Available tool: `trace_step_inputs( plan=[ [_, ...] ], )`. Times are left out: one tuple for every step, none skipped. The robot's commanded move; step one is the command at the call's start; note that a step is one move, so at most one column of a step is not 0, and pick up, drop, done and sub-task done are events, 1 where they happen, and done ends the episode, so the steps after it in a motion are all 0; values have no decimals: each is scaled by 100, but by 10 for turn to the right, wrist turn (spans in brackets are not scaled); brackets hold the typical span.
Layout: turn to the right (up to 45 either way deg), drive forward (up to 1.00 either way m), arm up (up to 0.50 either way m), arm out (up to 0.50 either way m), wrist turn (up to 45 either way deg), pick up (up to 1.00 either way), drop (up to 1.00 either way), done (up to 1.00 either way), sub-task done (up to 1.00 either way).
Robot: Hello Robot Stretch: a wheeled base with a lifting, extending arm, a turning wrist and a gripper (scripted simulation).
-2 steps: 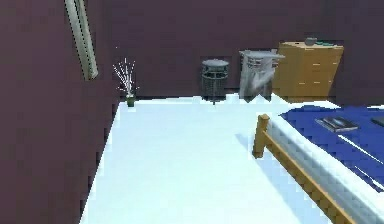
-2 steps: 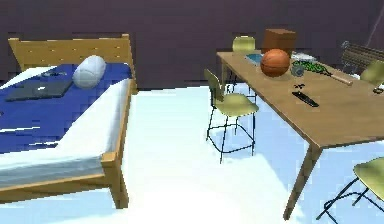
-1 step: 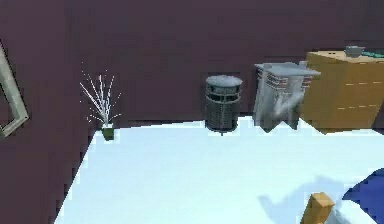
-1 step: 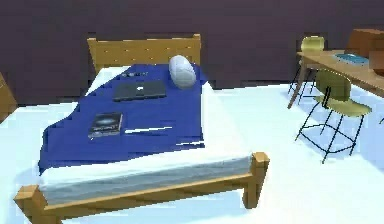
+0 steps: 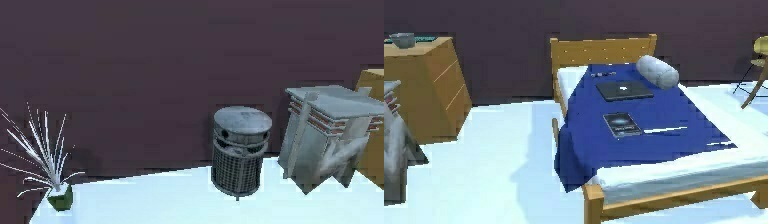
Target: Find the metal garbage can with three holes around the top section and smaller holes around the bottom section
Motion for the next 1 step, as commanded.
trace_step_inputs(
  plan=[
    [30,0,0,0,0,0,0,0,0]
  ],
)
